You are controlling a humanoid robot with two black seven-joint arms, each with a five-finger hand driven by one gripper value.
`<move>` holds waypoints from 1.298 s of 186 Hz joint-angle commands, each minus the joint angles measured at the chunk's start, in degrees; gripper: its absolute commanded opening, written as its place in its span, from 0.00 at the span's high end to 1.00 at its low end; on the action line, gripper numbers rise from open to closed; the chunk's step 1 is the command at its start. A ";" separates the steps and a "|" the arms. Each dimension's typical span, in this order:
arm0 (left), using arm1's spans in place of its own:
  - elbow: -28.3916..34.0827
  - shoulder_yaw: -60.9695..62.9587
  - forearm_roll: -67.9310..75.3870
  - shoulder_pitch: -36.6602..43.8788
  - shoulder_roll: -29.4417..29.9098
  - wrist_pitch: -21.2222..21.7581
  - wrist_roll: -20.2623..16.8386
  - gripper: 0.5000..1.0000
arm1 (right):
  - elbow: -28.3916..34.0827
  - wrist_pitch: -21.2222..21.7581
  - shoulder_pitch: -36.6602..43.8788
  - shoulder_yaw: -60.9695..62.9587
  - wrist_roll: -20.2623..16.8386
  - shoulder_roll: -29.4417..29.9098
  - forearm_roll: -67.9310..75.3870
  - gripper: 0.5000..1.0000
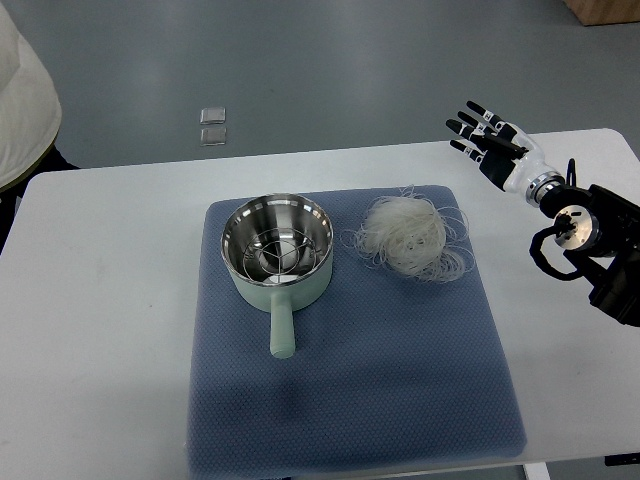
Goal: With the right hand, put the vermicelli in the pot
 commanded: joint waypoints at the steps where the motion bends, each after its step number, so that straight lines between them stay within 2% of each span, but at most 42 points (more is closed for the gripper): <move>1: 0.00 0.00 -0.02 0.00 0.00 0.01 -0.01 0.00 | 0.00 0.12 0.00 -0.11 0.00 -0.11 -0.01 0.14; 200: 0.08 0.00 -0.02 0.00 0.00 0.01 -0.09 0.00 | -0.61 0.21 0.18 -1.08 0.09 -0.20 -0.80 0.14; 242: 0.08 0.00 -0.02 0.00 0.00 0.01 -0.01 0.00 | -0.44 3.72 0.88 -1.25 0.17 -0.73 -13.37 0.15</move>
